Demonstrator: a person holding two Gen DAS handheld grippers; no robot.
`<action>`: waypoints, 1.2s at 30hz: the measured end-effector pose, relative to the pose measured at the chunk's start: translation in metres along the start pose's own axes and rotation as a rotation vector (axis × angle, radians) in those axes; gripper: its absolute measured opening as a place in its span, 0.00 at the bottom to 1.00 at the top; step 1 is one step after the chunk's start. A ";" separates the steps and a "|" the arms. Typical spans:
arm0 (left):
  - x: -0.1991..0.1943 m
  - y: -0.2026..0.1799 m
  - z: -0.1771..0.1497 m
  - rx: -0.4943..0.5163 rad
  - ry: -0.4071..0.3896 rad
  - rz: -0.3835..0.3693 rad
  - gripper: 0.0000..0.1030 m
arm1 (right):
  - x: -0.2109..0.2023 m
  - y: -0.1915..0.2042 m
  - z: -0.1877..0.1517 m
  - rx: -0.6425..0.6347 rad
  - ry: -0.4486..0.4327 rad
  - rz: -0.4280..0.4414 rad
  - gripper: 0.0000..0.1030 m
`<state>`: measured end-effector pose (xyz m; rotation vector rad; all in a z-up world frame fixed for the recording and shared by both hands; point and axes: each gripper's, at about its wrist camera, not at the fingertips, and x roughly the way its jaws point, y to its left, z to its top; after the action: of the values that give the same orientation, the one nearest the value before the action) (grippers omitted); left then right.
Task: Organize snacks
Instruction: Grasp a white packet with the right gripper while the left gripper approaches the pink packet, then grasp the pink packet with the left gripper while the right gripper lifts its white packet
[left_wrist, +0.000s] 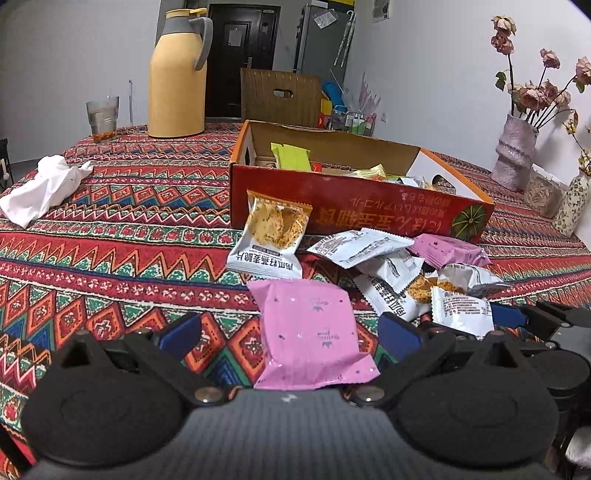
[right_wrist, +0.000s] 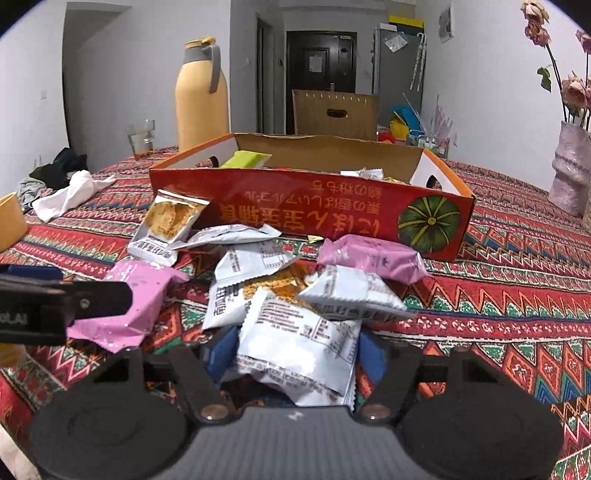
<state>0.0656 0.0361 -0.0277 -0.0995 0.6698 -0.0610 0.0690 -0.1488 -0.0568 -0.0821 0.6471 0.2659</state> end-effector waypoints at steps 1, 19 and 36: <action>0.000 0.000 0.000 0.000 0.000 0.000 1.00 | -0.001 0.000 0.000 -0.005 -0.003 0.001 0.63; 0.013 -0.007 0.001 -0.010 0.044 0.037 1.00 | -0.043 -0.014 -0.003 0.005 -0.106 0.037 0.50; 0.035 -0.026 0.007 0.014 0.077 0.117 0.71 | -0.056 -0.052 -0.003 0.080 -0.149 -0.049 0.50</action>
<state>0.0967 0.0074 -0.0410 -0.0450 0.7509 0.0431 0.0382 -0.2119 -0.0258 -0.0011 0.5067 0.1969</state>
